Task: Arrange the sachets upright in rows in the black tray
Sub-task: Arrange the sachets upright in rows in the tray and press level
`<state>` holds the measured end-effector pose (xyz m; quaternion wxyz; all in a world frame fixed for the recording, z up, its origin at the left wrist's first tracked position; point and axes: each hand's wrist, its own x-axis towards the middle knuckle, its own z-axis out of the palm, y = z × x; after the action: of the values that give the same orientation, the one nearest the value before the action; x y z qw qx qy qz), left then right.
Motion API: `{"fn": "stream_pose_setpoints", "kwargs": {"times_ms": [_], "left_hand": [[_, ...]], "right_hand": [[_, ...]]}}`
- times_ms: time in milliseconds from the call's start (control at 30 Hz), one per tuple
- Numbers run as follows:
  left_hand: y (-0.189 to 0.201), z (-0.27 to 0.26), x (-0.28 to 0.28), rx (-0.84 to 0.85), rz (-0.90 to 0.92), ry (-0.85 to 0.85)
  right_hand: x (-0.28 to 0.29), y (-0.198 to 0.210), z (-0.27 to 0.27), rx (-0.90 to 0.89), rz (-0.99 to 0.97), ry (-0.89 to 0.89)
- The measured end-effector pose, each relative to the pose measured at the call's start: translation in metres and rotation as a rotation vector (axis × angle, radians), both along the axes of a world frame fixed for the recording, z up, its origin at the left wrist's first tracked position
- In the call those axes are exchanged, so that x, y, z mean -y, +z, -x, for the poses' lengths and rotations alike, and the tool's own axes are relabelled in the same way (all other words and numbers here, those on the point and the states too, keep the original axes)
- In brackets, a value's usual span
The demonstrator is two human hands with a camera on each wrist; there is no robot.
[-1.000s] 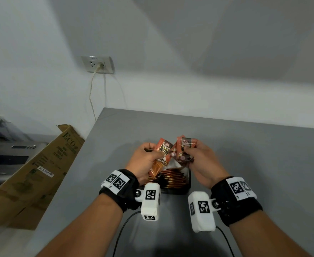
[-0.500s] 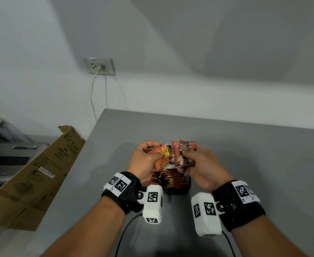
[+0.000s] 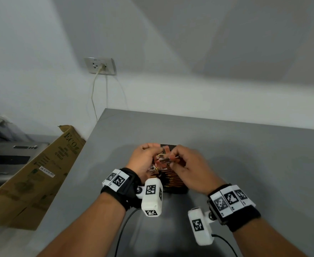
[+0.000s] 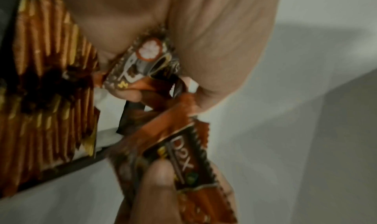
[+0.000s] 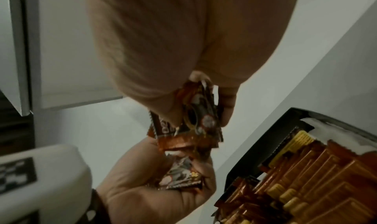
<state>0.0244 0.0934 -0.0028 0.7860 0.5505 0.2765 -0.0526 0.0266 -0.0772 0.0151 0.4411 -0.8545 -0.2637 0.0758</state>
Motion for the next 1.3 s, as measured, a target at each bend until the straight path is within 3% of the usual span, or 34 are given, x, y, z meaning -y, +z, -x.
{"fn": "stream_pose_setpoints", "kwargs": {"times_ms": [67,133,200,267,400,467,600,800,1033,1300], "left_hand": [[-0.001,-0.001,-0.007,0.094,-0.125,0.007],[0.002,0.001,-0.012,0.172,-0.248,-0.078],[0.004,0.004,-0.011,0.222,-0.277,-0.165],[0.009,0.004,-0.006,0.243,-0.236,-0.187],[0.011,0.003,-0.006,0.159,0.054,-0.085],[0.009,0.004,-0.011,0.144,0.107,-0.074],[0.001,0.007,-0.012,0.187,0.063,-0.096],[-0.009,0.005,0.002,0.229,-0.068,-0.081],[-0.003,0.008,-0.009,0.119,0.145,-0.044],[-0.01,0.005,-0.011,0.142,-0.056,0.02]], "right_hand": [[0.002,0.0,-0.003,-0.162,-0.107,-0.076],[0.003,0.002,-0.008,-0.435,-0.342,-0.197],[-0.001,0.003,-0.011,-0.67,-0.5,-0.251],[-0.006,0.001,-0.013,-0.763,-0.54,-0.269],[-0.009,-0.006,-0.016,-0.733,-0.609,-0.406],[-0.004,-0.004,-0.017,-0.776,-0.703,-0.433],[0.004,0.001,-0.014,-0.872,-0.798,-0.366],[-0.011,-0.004,-0.008,-0.886,-0.773,-0.351],[-0.001,-0.002,-0.019,-0.83,-0.804,-0.472],[0.006,0.0,-0.016,-0.887,-0.922,-0.43]]}}
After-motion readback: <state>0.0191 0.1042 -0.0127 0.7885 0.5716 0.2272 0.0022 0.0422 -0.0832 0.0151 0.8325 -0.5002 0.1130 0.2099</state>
